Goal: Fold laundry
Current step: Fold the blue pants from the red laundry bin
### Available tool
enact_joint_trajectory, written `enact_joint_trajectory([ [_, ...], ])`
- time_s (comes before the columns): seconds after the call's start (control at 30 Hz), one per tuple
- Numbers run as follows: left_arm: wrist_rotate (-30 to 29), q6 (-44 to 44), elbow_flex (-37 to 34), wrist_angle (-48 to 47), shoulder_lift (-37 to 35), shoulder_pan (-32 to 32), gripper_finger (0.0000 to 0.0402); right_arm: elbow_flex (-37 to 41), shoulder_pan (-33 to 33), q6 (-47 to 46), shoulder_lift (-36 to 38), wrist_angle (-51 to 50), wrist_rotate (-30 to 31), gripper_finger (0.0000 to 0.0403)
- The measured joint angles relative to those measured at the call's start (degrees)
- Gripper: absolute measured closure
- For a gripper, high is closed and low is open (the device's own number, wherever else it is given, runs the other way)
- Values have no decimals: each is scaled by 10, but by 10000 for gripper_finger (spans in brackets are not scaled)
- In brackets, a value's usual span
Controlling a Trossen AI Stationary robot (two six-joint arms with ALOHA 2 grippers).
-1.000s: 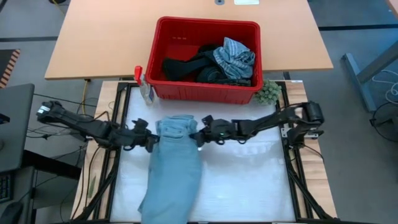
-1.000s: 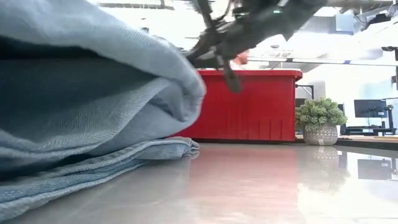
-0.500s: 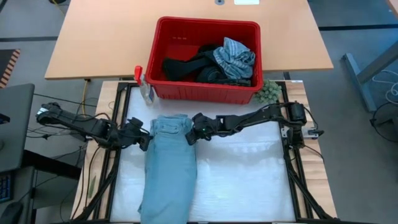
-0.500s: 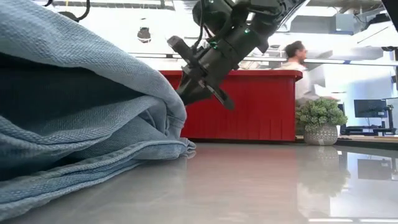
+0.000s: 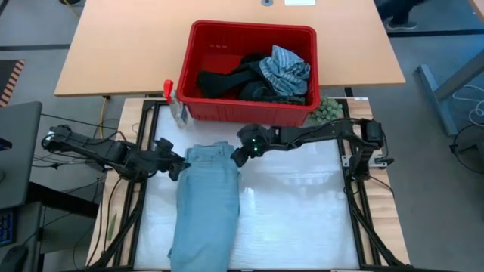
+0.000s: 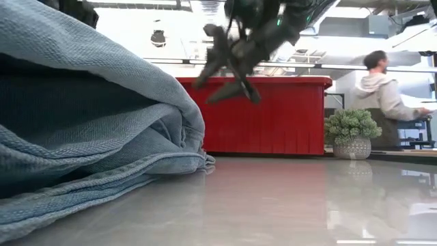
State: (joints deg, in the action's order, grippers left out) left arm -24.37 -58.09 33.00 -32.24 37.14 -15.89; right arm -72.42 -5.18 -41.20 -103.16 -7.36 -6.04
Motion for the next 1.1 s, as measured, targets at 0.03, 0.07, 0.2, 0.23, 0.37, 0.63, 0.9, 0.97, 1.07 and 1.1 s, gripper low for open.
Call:
enact_joint_trajectory([
  [0.03,15,10,-2,35,10,-4,204,0,14,9,4,10,0,159],
  [0.07,28,17,-6,63,24,-10,208,0,31,21,5,20,0,157],
  [0.2,42,18,-29,148,112,-42,224,0,103,51,-13,94,18,160],
  [0.23,42,22,-34,175,140,-53,229,0,117,60,-21,121,29,162],
  [0.37,47,43,-34,266,240,-96,245,0,138,76,-64,227,45,177],
  [0.63,52,-39,-28,249,330,-157,280,1,100,72,-156,263,45,246],
  [0.9,46,-146,-28,164,332,-195,302,1,55,42,-180,199,84,339],
  [0.97,24,-157,-28,160,309,-204,305,-1,44,34,-179,162,107,362],
  [1.07,-43,-144,-17,160,263,-219,308,-1,24,32,-176,133,120,387],
  [1.1,-69,-131,-11,163,247,-223,308,-1,18,32,-176,131,124,387],
])
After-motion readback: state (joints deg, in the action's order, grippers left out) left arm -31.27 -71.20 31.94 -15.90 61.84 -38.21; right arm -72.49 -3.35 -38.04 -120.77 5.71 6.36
